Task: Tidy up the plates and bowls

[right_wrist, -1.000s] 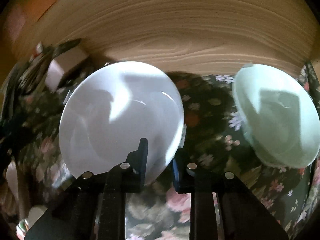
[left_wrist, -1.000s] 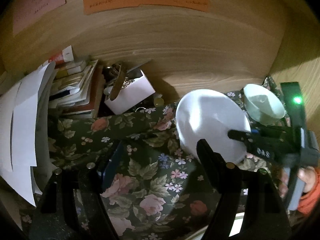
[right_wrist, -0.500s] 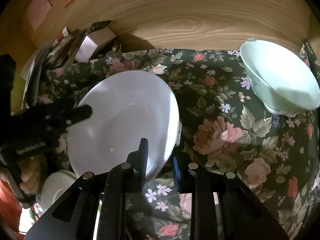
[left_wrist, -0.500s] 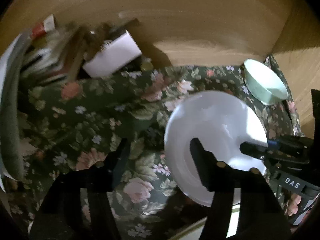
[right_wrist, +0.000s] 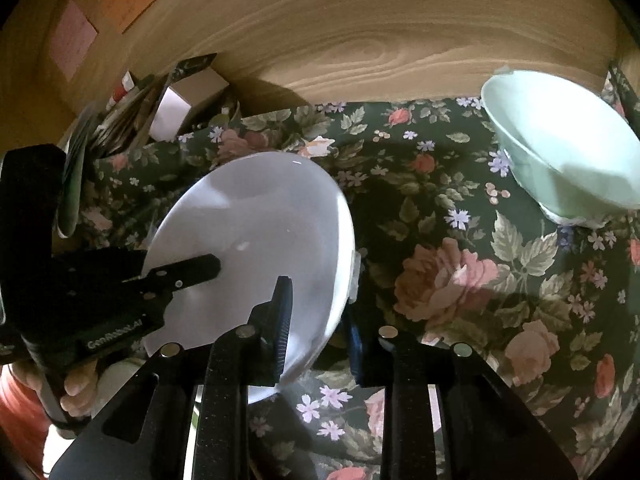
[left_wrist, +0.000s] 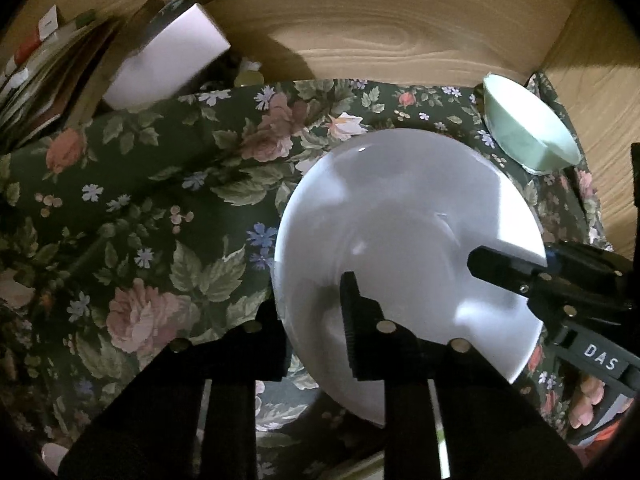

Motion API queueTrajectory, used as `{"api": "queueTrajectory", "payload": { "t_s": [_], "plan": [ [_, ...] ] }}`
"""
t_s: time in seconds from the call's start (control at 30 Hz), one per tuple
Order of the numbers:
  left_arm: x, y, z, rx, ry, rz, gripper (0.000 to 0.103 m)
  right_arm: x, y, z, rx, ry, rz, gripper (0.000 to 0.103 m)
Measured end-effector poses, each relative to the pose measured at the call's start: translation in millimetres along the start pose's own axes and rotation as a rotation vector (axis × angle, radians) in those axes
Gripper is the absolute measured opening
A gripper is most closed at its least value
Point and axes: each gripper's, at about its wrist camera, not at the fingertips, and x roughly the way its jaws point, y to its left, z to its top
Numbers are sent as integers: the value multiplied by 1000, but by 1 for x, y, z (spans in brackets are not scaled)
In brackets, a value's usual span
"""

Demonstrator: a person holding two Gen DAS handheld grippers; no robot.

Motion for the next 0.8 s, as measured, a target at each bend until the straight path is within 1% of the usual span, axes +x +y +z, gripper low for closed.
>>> {"api": "queueTrajectory", "payload": {
  "t_s": [0.07, 0.17, 0.23, 0.4, 0.6, 0.8],
  "plan": [
    [0, -1, 0, 3, -3, 5, 21, -1, 3, 0, -11, -8, -13, 22],
    [-3, -3, -1, 9, -9, -6, 21, -4, 6, -1, -24, -26, -35, 22],
    [-7, -7, 0, 16, -26, -12, 21, -8, 7, -1, -29, -36, -40, 22],
    [-31, -12, -4, 37, -85, -13, 21, -25, 11, -1, -29, -68, -31, 22],
    [-66, -13, -12, 30, -154, -21, 21, -53, 25, -2, -48, -125, -22, 22],
    [-99, -11, -28, 21, -212, -20, 21, -71, 42, -6, -74, -163, -14, 22]
  ]
}}
